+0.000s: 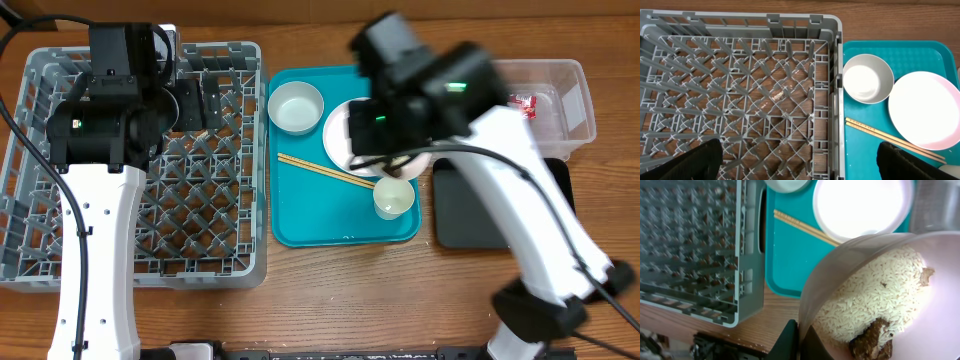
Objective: Sort waste into correct bins and load items into the dishwasher
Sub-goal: 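Lift the pink rice bowl with the right gripper over the black tray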
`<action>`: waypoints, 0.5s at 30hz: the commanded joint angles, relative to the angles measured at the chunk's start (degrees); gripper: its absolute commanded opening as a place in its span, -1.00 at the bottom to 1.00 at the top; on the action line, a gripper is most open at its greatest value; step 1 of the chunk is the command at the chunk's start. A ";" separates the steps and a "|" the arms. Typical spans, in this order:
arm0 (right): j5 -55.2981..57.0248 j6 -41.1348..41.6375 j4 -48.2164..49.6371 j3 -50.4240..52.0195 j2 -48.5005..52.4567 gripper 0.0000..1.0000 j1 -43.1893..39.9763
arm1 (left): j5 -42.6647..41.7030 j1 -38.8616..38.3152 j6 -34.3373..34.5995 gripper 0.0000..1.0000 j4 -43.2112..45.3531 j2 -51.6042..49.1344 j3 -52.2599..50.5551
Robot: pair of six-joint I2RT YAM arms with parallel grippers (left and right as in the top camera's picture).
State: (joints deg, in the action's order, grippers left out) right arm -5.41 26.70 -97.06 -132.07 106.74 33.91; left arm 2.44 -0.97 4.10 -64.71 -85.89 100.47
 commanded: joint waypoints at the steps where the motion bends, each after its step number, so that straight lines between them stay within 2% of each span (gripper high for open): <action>1: -0.72 -2.21 0.00 3.74 -6.08 -0.92 -3.85 | 0.57 0.31 -0.68 0.99 0.22 -0.11 1.38; 9: -1.99 -6.80 0.79 20.35 -15.23 -0.92 -14.67 | 0.57 0.31 -0.68 1.00 0.22 -0.11 1.38; 15: -6.32 -10.97 5.95 29.86 -16.85 -0.92 -19.65 | 0.59 0.31 -0.68 1.00 0.22 -0.11 1.38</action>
State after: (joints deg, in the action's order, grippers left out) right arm -8.91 19.29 -92.95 -105.97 92.05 16.25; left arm 2.46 -0.97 4.10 -64.71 -85.89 100.47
